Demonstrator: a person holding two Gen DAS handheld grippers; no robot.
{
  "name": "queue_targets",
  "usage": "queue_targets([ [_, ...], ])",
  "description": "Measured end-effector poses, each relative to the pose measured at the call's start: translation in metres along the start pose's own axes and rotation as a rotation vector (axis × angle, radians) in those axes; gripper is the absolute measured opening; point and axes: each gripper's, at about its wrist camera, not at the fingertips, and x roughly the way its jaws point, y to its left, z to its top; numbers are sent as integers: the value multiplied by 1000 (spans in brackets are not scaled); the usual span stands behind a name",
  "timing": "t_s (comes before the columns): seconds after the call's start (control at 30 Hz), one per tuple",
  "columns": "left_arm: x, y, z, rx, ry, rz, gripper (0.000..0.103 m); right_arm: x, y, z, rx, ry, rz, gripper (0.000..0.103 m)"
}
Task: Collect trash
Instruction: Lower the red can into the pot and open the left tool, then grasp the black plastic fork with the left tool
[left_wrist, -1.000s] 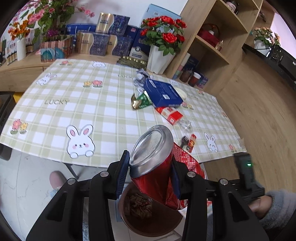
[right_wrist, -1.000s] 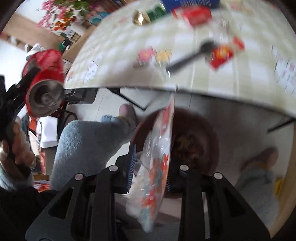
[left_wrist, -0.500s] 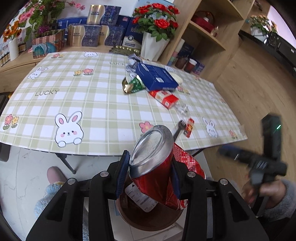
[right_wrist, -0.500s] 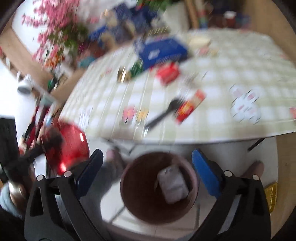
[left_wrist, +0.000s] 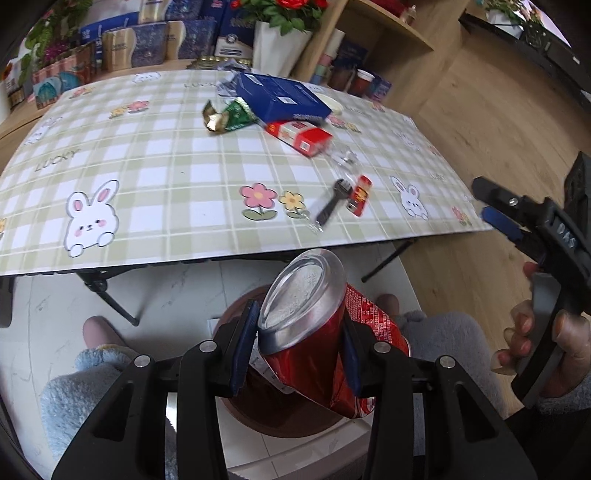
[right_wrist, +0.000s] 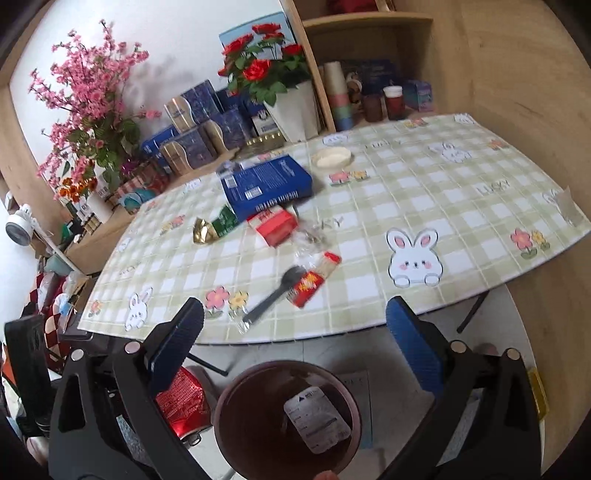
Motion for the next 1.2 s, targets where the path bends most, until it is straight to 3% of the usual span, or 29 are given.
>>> queue_targets([
  [0.07, 3, -1, -1, 3, 12, -18, 43, 4, 0, -5, 3, 19, -8, 97],
  [0.17, 3, 1, -2, -11, 9, -26, 59, 7, -1, -9, 17, 31, -17, 97],
  [0.37, -3, 19, -1, -100, -41, -11, 67, 8, -7, -9, 43, 20, -27, 97],
  [0.63, -16, 50, 12, -163, -114, 84, 68, 6, -15, -9, 61, -13, 52, 98],
  [0.9, -27, 66, 38, -136, -173, 152, 68, 16, -16, -1, 22, 2, 11, 98],
  [1.2, -7, 58, 47, -94, -139, 132, 68, 37, -30, -7, 61, 85, 9, 98],
])
